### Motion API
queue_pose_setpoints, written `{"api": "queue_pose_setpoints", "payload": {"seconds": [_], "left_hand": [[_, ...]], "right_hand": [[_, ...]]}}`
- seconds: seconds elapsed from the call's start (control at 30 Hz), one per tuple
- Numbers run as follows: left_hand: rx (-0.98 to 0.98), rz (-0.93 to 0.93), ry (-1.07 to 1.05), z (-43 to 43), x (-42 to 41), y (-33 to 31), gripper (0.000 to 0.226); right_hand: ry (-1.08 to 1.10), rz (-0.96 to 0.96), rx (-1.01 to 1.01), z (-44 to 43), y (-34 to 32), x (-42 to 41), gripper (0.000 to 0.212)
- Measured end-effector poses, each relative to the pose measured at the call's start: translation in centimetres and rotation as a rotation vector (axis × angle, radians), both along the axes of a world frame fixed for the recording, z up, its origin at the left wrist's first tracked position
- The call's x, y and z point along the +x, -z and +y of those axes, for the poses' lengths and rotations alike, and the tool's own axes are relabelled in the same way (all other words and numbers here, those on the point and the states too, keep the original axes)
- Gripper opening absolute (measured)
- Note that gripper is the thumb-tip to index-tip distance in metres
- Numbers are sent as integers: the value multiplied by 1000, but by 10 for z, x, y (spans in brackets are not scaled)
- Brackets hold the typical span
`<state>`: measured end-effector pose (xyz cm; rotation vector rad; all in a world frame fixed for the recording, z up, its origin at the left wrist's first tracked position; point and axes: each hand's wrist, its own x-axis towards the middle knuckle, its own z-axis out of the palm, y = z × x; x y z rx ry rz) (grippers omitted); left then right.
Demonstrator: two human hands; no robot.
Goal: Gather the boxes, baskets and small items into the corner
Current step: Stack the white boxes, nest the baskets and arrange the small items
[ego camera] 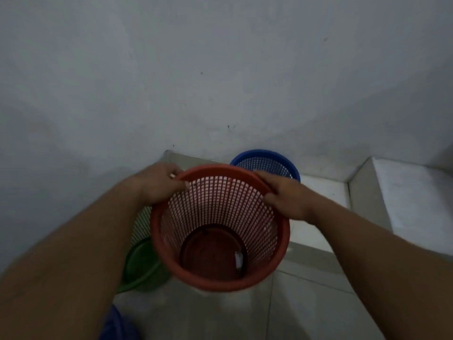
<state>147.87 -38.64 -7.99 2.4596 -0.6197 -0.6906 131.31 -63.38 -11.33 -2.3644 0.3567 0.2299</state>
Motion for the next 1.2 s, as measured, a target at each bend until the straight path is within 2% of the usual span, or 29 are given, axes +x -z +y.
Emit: {"api": "queue_pose_setpoints", "payload": {"seconds": [0.07,0.17,0.3,0.4,0.6,0.73,0.93,1.0,1.1,1.2], "left_hand": [[-174,63,-122,-4,-2,-37,21],[-332,112,-202,-18,-8,-76,29],[-362,43,-218,-53,-11,-93,38],[-421,-59,-290,-86,-4,-74,43],[-398,-182,-321,-120,-2,-27,32],[-364,-223,-303,-130,-1,-11,28],[-319,-244,-267,-138,5,-1,29],[-276,-243,-242,-139,6,2,29],[-164,-220,-204,-139,9,4,38],[-66,-243,-177,-129,16,8,44]], "right_hand": [[83,-79,-65,-14,-37,3,63],[265,-195,-22,-33,-75,1,59],[505,-250,70,-54,-90,-1,40],[669,-281,105,-63,-80,5,32],[836,-267,69,-70,-44,13,28],[870,-259,-6,-73,-28,17,27],[915,-218,0,-75,-24,19,24],[927,-187,-27,-74,-23,20,29],[898,-22,-251,-69,-27,22,48],[829,36,-386,-55,-33,30,50]]}}
